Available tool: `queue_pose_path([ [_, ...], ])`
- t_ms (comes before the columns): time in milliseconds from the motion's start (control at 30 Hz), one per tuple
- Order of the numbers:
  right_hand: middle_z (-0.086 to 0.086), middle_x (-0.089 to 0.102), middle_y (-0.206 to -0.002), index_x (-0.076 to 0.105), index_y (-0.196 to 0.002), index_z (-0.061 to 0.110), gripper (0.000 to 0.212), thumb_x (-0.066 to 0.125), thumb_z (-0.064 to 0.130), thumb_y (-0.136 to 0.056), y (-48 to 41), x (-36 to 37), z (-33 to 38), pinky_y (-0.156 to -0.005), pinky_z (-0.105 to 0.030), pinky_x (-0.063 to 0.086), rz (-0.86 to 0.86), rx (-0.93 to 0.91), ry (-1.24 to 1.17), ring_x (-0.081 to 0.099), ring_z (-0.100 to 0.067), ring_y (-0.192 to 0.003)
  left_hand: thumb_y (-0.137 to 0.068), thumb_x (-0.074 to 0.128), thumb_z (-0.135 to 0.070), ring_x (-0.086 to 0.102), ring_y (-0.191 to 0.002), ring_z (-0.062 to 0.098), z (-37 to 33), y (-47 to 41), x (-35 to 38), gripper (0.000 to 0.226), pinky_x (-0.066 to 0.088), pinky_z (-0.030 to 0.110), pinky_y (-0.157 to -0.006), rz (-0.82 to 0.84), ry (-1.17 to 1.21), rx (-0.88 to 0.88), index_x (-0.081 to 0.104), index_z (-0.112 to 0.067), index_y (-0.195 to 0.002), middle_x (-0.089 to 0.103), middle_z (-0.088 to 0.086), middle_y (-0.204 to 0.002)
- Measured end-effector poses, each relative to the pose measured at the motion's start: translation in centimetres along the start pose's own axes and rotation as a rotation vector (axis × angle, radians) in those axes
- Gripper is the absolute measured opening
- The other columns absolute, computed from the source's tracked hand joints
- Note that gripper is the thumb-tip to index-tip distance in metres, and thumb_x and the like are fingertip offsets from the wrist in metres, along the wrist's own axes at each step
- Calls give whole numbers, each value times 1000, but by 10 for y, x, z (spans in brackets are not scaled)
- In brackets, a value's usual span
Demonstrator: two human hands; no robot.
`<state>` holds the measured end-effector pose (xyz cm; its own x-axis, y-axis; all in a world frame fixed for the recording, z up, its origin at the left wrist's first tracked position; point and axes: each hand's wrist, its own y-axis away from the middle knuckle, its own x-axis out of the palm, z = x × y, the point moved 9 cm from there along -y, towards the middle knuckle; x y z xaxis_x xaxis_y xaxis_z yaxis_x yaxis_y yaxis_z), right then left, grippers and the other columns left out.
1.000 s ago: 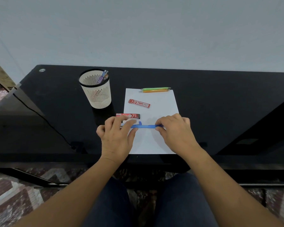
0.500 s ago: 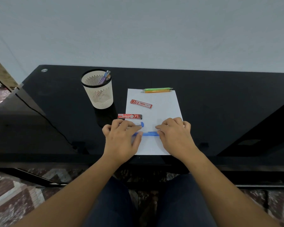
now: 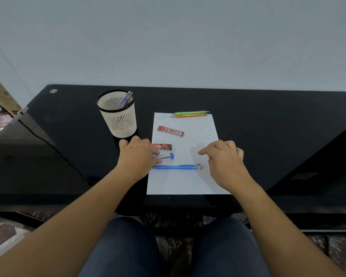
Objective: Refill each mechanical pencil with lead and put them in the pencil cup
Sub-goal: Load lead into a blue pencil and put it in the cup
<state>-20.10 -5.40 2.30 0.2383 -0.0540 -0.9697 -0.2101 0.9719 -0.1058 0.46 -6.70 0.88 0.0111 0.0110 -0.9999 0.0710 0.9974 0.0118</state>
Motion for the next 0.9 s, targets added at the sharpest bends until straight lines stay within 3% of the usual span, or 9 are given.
queue_pose_path([
  [233,14,47,-128,54,-125,37,29,47,31,-98,5,1,15,-100,-30,28,16,-62,-83,33,-8,-118,-97,45,-48,42,-110,12,-14,5,-9,36,29,35,-92,-99,-27,55,52,-31,-128,51,-9,-120],
  [467,9,49,-133,43,-139,31,47,52,41,-94,7,2,38,-102,-30,35,57,-141,-130,40,-10,-120,-100,38,-45,44,-116,10,-37,29,-14,33,22,34,-95,-206,21,183,48,-33,-129,52,-14,-124],
  [633,5,58,-119,55,-129,24,35,51,34,-96,13,10,47,-95,-30,40,67,-190,-168,47,-13,-107,-87,66,-35,60,-83,18,-41,49,-15,16,25,35,-78,-471,57,282,68,-22,-97,66,-7,-89],
  [767,3,58,-120,55,-129,21,34,49,32,-97,14,12,46,-96,-30,39,64,-189,-178,48,-14,-107,-78,77,-34,64,-78,19,-43,56,-12,27,27,35,-81,-523,103,301,69,-19,-99,69,-3,-87],
  [833,2,58,-121,54,-130,20,35,48,31,-98,13,10,46,-96,-28,38,67,-189,-183,47,-14,-109,-82,74,-33,65,-76,18,-45,57,-11,25,30,34,-80,-531,112,294,70,-18,-101,70,-3,-87],
  [900,2,58,-120,54,-131,20,35,49,29,-98,14,5,47,-96,-27,38,46,-195,-219,46,-14,-109,-87,60,-37,65,-73,18,-44,59,-11,27,32,33,-78,-554,146,261,71,-16,-100,70,-3,-87],
])
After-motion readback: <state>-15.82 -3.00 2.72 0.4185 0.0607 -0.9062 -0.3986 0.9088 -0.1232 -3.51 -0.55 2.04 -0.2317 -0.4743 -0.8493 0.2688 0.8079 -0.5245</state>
